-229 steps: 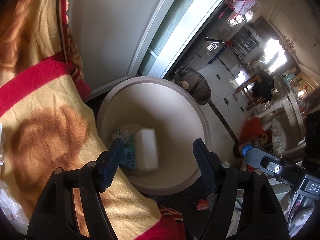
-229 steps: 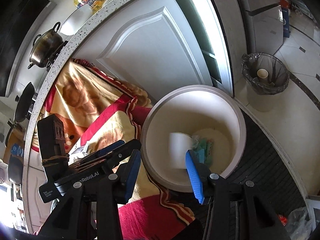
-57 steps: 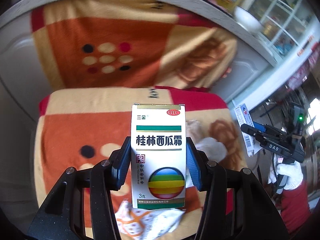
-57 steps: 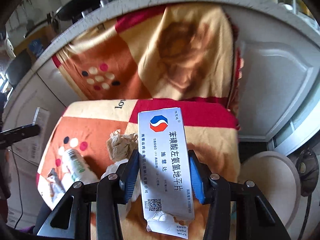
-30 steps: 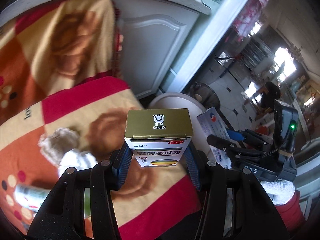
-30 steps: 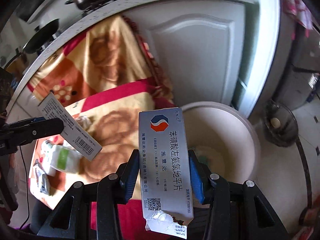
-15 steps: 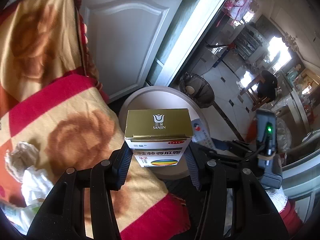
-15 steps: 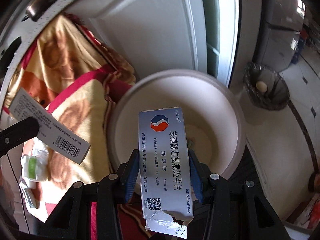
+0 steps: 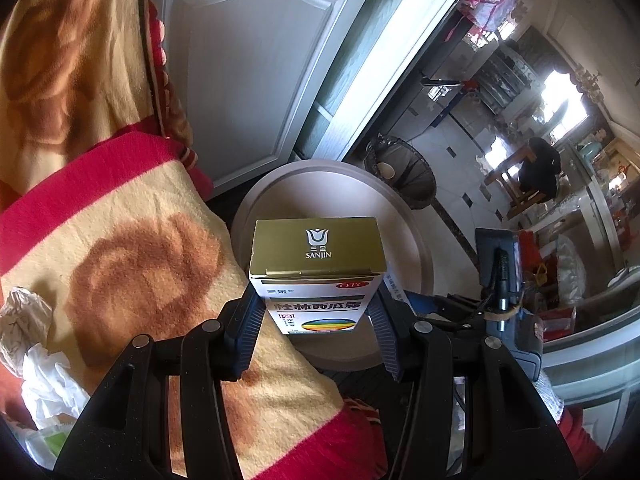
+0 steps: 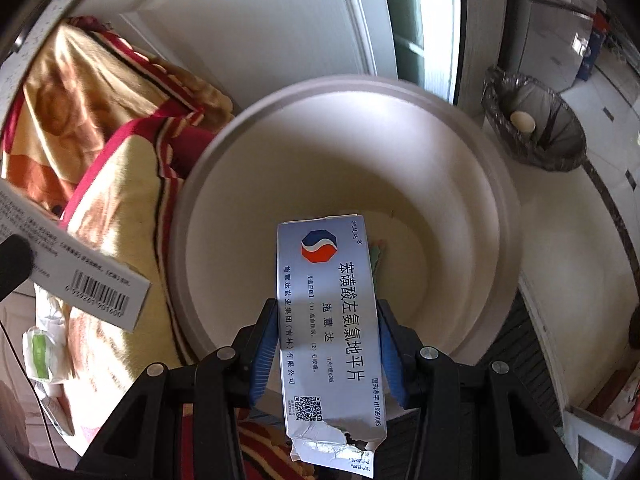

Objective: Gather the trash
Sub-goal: 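Carry both boxes over the white bin and open the right tool, then open the left tool to drop the white medicine box into the bin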

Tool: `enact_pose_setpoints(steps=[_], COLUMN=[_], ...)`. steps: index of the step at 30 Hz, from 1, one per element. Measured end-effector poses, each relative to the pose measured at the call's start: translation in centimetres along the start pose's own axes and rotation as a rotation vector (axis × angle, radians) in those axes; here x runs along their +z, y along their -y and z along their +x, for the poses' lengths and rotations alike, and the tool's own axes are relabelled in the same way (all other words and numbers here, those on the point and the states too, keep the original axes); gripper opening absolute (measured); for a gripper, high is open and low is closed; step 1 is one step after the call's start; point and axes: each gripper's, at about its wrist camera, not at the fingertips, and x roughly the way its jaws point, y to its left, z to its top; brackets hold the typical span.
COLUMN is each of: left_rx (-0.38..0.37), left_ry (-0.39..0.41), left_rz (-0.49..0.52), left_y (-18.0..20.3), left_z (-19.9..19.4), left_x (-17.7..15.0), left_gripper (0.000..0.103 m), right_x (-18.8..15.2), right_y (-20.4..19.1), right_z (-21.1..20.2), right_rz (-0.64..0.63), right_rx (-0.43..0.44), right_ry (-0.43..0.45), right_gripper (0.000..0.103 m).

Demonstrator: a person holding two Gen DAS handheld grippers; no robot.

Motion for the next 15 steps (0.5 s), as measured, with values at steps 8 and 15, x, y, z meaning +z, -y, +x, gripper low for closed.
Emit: enact_pose_setpoints(steps=[8,15], left_rx=[0.003,-0.007], left_ry=[-0.011,-0.027], left_rz=[-0.015,-0.014], left_y=[-0.3,0.4], left_z=[0.8,1.9], left_x=[0.3,0.4], left_gripper=[0.049,0.049], right_x=[0.3,-0.1], right_y=[1.1,1.2], right_z=[2.4,1.4], right_rz=[0.059,0.054], right_rx=[-0.021,-0.03], right_ry=[-0.074,-0.064], right_gripper=[0.045,0.046])
